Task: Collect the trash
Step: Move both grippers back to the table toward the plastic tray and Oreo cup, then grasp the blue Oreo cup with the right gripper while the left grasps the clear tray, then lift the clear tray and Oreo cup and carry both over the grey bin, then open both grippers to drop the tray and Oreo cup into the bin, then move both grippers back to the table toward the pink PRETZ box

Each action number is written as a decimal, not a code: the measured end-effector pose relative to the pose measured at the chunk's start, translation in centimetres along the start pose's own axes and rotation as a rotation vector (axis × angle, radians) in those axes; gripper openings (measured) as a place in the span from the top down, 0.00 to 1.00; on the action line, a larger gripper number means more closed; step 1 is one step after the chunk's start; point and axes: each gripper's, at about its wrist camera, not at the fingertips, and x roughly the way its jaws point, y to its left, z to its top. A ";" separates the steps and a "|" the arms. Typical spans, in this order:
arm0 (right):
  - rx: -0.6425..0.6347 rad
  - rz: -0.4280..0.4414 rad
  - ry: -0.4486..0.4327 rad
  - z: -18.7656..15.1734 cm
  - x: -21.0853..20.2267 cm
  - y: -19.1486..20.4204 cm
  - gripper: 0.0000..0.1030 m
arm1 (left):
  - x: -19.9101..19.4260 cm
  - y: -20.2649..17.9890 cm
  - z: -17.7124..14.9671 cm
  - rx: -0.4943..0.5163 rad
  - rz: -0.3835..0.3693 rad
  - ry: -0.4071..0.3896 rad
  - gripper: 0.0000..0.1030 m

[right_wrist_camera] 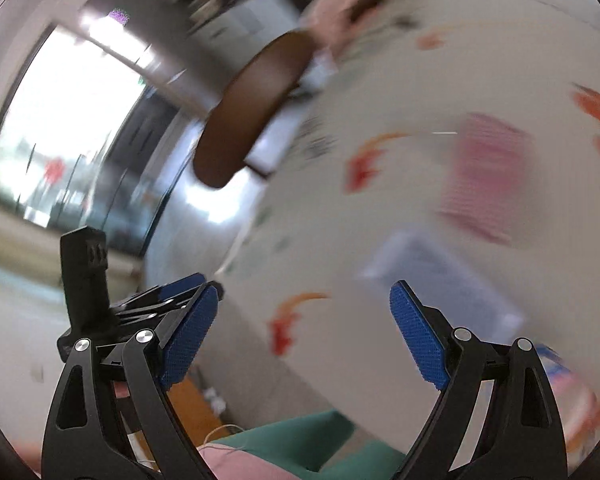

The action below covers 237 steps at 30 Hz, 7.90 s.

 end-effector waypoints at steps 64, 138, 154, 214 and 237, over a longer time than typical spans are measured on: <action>0.177 -0.098 -0.064 -0.8 -2.0 -9.5 0.27 | 9.6 -4.8 3.8 0.119 0.069 0.102 0.81; -0.419 0.227 0.327 2.7 17.4 19.4 0.27 | -12.5 21.4 -12.0 -0.557 0.372 -0.271 0.99; -0.626 0.209 0.717 -13.8 37.8 34.5 0.27 | -11.5 37.1 -32.3 -1.015 0.487 -0.159 0.99; -0.530 0.148 0.792 -18.8 51.8 30.4 0.21 | 0.1 41.0 -31.5 -0.904 0.536 0.005 0.20; 0.025 -0.062 0.070 6.4 9.4 -1.7 0.15 | -1.4 3.5 3.9 0.022 0.237 -0.113 0.07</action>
